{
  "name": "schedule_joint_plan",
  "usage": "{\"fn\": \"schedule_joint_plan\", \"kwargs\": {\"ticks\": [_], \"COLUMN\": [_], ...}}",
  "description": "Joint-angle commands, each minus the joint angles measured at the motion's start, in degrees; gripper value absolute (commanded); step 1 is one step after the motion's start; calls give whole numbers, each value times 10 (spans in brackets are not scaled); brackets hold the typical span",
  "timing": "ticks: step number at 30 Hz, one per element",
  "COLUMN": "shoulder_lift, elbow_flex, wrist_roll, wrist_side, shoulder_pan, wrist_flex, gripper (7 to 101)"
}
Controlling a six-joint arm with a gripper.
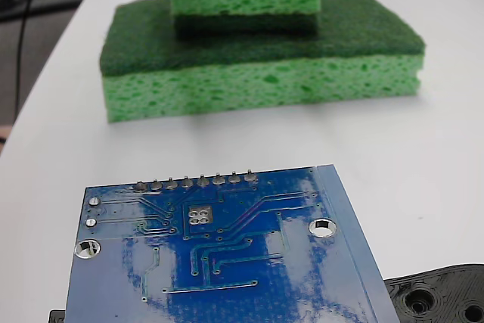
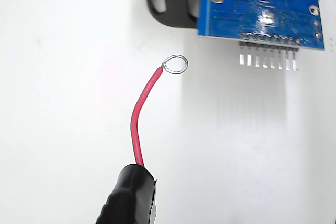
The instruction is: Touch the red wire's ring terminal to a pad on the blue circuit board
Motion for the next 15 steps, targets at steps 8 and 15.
{"fn": "schedule_joint_plan", "kwargs": {"ticks": [8, 15], "shoulder_lift": [200, 337], "elbow_flex": [142, 218], "wrist_roll": [42, 72], "wrist_side": [56, 121], "shoulder_pan": [-84, -156], "wrist_flex": [-16, 27], "gripper": [1003, 1003]}}
